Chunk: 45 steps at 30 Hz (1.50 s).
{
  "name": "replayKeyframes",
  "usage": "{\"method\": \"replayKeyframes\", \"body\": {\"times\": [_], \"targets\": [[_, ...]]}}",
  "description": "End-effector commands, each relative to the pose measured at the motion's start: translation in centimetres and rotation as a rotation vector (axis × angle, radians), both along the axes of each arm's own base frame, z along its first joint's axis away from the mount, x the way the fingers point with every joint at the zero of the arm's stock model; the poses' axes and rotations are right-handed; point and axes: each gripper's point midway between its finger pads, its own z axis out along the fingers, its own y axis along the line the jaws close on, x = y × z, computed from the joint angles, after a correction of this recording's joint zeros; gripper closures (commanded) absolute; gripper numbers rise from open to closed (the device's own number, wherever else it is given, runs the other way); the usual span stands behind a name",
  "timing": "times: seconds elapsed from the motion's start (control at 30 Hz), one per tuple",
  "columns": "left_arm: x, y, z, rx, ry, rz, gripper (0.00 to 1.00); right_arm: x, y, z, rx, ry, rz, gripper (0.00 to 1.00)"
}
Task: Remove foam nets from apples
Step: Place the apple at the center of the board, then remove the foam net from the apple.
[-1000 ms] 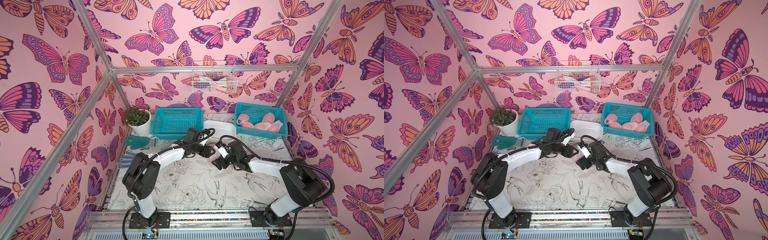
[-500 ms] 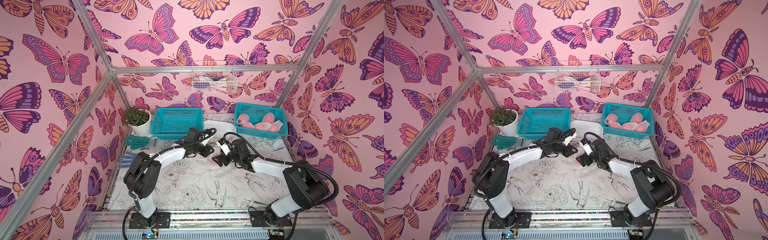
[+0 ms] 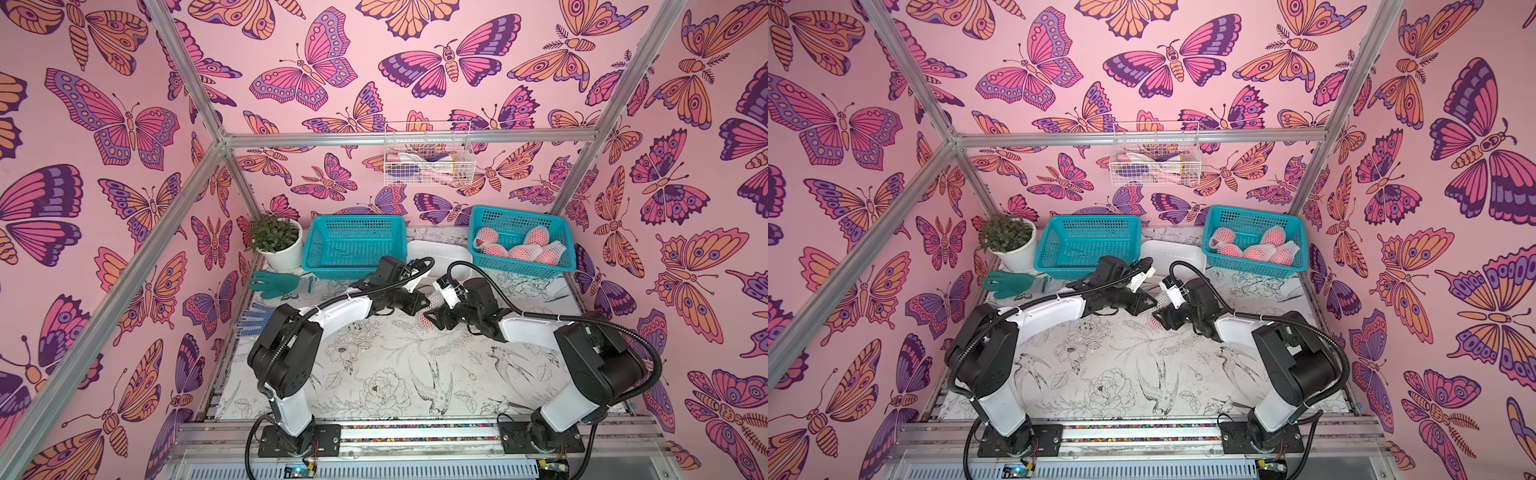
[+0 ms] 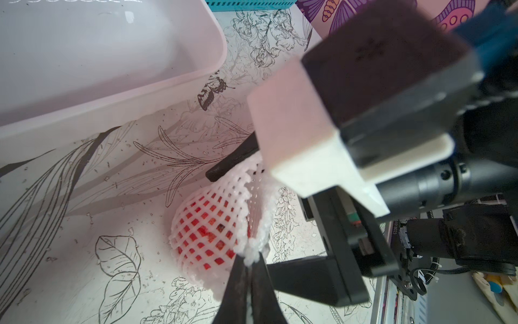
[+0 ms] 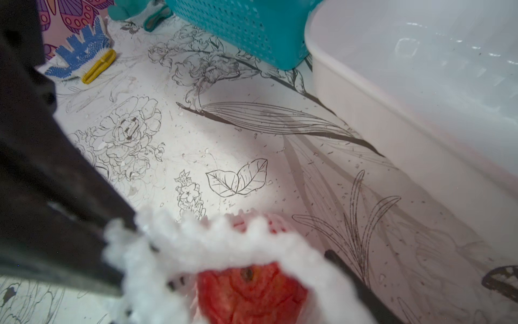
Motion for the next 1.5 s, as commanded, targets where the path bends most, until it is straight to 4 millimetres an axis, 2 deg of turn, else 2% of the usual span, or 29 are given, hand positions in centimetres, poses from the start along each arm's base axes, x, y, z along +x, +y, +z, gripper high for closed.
{"method": "replayKeyframes", "body": {"times": [0.0, 0.17, 0.43, 0.77, 0.8, 1.03, 1.13, 1.23, 1.3, 1.4, 1.47], "targets": [[-0.8, -0.3, 0.1, -0.017, 0.014, -0.024, 1.00, 0.3, 0.6, 1.2, 0.052, -0.024, 0.020, 0.32], [-0.8, -0.2, 0.2, -0.018, 0.011, -0.022, 1.00, 0.3, 0.9, 1.4, 0.053, -0.018, 0.036, 0.50], [-0.7, 0.0, 0.6, -0.019, -0.007, -0.016, 1.00, -0.2, 0.8, 2.0, 0.063, -0.017, 0.038, 0.66], [-1.1, 0.7, 1.6, -0.014, -0.043, 0.002, 1.00, -0.2, 0.4, 2.6, 0.066, -0.032, 0.015, 0.80], [-1.1, 0.8, 1.6, -0.014, -0.046, 0.004, 1.00, -0.1, 0.5, 3.9, 0.082, -0.058, 0.018, 0.81], [-1.2, 0.9, 2.1, -0.018, -0.054, 0.010, 0.93, 0.2, 0.3, 4.6, 0.087, -0.073, -0.002, 0.86], [-1.0, 1.1, 2.8, -0.019, -0.077, 0.020, 0.84, 0.3, 0.1, 5.4, 0.088, -0.096, -0.013, 0.89], [-0.8, 1.3, 4.4, -0.034, -0.116, 0.036, 0.55, 0.2, -0.2, 6.4, 0.087, -0.113, -0.023, 0.92], [-0.6, 1.6, 5.6, -0.043, -0.144, 0.059, 0.41, 0.2, -0.5, 7.1, 0.082, -0.129, -0.035, 0.93], [-0.2, 2.1, 7.5, -0.062, -0.198, 0.100, 0.27, -0.1, -1.1, 8.2, 0.066, -0.149, -0.051, 0.94], [0.0, 2.4, 8.9, -0.075, -0.232, 0.127, 0.22, -0.3, -1.7, 8.6, 0.041, -0.151, -0.071, 0.94]]}}
